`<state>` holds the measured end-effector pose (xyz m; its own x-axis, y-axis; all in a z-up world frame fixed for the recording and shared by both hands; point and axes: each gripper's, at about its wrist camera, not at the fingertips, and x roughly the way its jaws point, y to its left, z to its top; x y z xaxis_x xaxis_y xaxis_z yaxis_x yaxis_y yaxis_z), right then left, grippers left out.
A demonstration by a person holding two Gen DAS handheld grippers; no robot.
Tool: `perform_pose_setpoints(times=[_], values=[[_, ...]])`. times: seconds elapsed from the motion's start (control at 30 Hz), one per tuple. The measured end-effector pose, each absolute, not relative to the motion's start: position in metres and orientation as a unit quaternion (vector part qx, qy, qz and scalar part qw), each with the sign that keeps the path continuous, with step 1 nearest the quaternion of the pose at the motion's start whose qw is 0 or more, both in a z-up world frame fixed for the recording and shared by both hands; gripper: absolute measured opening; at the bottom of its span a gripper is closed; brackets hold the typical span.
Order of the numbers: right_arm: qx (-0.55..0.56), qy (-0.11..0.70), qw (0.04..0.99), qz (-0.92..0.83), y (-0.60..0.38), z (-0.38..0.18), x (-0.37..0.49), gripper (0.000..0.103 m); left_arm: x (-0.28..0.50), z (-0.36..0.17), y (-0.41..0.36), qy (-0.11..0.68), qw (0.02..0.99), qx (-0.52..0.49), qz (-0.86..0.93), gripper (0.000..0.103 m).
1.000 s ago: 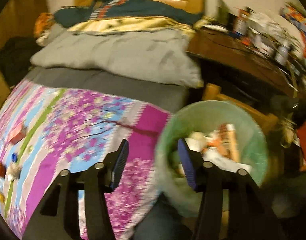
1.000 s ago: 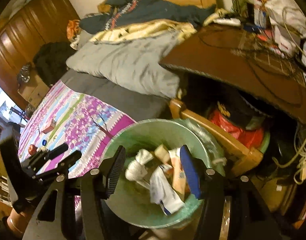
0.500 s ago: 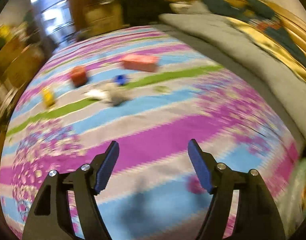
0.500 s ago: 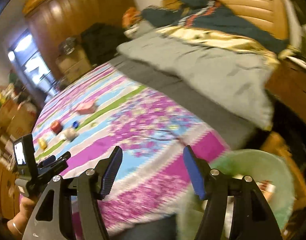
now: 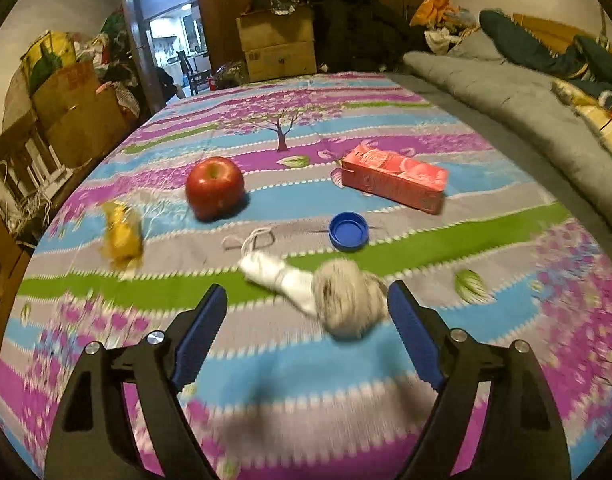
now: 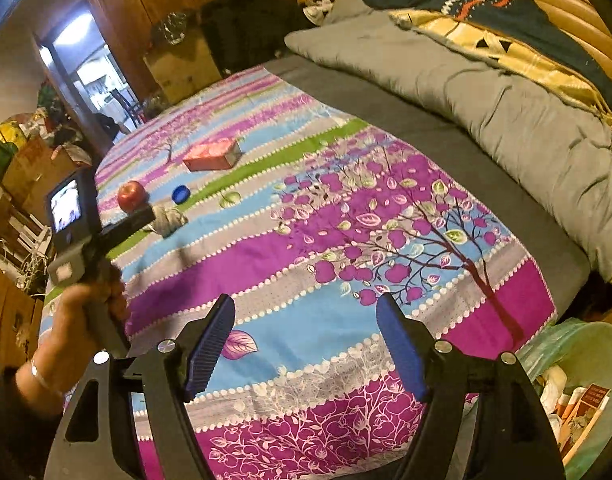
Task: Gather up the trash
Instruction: 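Grasp the beige twine ball with the left gripper while the right grasps the white cord bundle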
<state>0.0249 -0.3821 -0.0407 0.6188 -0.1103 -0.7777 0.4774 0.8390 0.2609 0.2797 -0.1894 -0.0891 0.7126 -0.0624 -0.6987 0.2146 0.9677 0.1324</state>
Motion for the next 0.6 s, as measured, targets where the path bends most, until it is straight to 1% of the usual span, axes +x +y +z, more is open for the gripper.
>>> perform_pose_setpoints(times=[0.03, 0.07, 0.1, 0.13, 0.2, 0.27, 0.4, 0.53, 0.6], values=[[0.227, 0.406, 0.869, -0.17, -0.383, -0.043, 0.029, 0.074, 0.284, -0.093, -0.192, 0.374, 0.918, 0.107, -0.08, 0.073], [0.225, 0.409, 0.868, -0.169, -0.384, -0.045, 0.03, 0.074, 0.288, -0.097, -0.195, 0.373, 0.916, 0.115, -0.089, 0.062], [0.219, 0.412, 0.868, -0.168, -0.383, -0.047, 0.036, 0.074, 0.291, -0.101, -0.198, 0.375, 0.913, 0.127, -0.102, 0.039], [0.216, 0.415, 0.868, -0.166, -0.382, -0.048, 0.039, 0.074, 0.291, -0.106, -0.201, 0.379, 0.907, 0.138, -0.12, 0.021], [0.211, 0.419, 0.869, -0.158, -0.378, -0.05, 0.048, 0.074, 0.282, -0.108, -0.201, 0.37, 0.904, 0.15, -0.154, 0.017], [0.205, 0.418, 0.873, -0.146, -0.372, -0.05, 0.061, 0.073, 0.269, -0.105, -0.193, 0.36, 0.905, 0.149, -0.17, 0.015], [0.177, 0.412, 0.887, -0.107, -0.351, -0.046, 0.095, 0.073, 0.238, -0.084, -0.132, 0.373, 0.91, 0.065, -0.168, 0.015], [0.123, 0.419, 0.9, -0.016, -0.31, -0.053, 0.157, 0.073, 0.215, -0.077, -0.073, 0.389, 0.91, 0.038, -0.137, 0.015], [0.074, 0.423, 0.902, 0.042, -0.278, -0.062, 0.198, 0.067, 0.201, -0.07, -0.042, 0.393, 0.911, 0.038, -0.115, 0.015]])
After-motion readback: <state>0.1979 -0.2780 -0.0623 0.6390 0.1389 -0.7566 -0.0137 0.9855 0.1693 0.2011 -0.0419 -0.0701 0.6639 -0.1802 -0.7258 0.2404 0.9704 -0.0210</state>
